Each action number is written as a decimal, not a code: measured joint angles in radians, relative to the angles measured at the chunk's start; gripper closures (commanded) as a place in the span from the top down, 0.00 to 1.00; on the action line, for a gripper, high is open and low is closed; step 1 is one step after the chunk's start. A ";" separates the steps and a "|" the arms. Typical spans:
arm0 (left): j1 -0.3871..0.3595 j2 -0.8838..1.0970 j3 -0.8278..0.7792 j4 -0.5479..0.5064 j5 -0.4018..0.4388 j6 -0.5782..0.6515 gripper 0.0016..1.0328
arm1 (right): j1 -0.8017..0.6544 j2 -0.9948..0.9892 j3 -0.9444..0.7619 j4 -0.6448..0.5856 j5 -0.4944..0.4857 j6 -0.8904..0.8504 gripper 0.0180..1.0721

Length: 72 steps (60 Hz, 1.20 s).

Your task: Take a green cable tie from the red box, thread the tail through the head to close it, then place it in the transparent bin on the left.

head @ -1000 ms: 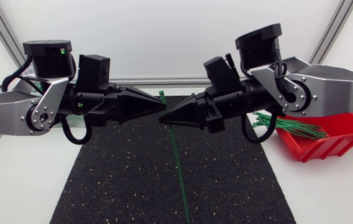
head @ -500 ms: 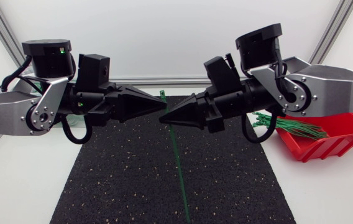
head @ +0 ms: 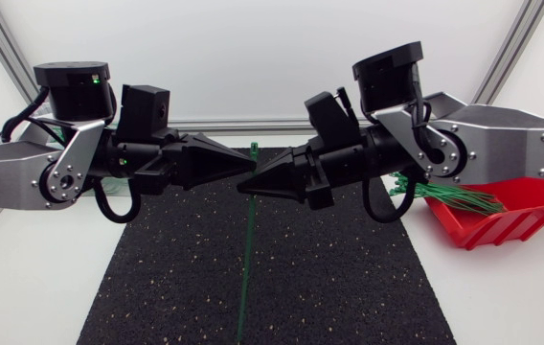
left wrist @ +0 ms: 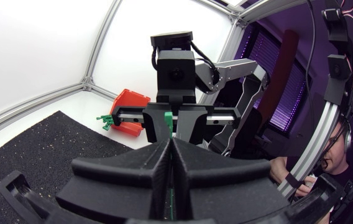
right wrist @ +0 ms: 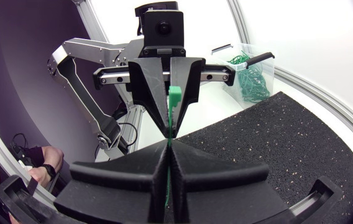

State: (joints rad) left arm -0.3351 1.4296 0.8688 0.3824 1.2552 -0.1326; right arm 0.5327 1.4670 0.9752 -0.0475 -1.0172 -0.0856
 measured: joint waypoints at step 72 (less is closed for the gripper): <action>0.093 -0.050 0.023 -0.079 -0.079 -0.053 0.03 | -0.129 -0.068 0.007 -0.428 0.298 -0.505 0.97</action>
State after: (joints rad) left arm -0.2420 1.3792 0.8917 0.3031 1.1767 -0.1852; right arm 0.4038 1.3994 0.9821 -0.4759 -0.7193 -0.5903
